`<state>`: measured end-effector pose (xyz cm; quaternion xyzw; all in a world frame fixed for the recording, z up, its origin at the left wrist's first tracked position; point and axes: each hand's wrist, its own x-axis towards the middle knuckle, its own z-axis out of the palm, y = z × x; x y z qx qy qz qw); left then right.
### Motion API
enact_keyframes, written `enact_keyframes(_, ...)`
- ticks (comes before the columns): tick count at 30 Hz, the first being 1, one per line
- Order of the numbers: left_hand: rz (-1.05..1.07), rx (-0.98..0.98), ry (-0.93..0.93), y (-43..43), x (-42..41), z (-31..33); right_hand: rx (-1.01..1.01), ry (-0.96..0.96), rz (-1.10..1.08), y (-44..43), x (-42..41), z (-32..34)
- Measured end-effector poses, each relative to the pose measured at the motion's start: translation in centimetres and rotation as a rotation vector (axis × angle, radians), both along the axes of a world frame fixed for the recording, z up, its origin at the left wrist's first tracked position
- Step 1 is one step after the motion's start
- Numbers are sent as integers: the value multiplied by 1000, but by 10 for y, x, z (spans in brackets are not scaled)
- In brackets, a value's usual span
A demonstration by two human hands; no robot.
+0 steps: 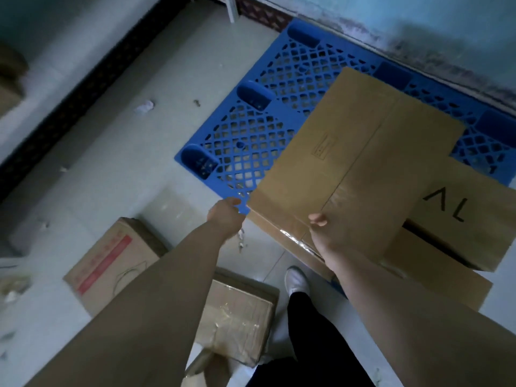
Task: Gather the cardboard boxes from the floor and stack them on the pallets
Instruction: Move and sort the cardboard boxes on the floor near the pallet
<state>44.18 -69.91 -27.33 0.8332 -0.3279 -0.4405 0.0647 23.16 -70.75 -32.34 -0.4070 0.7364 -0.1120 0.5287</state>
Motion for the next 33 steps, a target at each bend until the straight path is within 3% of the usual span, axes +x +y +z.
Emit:
enact_keyframes(8, 250, -69, -69, 147, 70, 71, -132, -39, 347, 82, 76, 37)
enact_keyframes(16, 439, -66, -65, 289, 87, 98, -189, -101, 605, 163, 136, 82)
enact_keyframes(33, 770, -37, 65, 449, 69, 66, -116, 59, 864, 257, 150, 76)
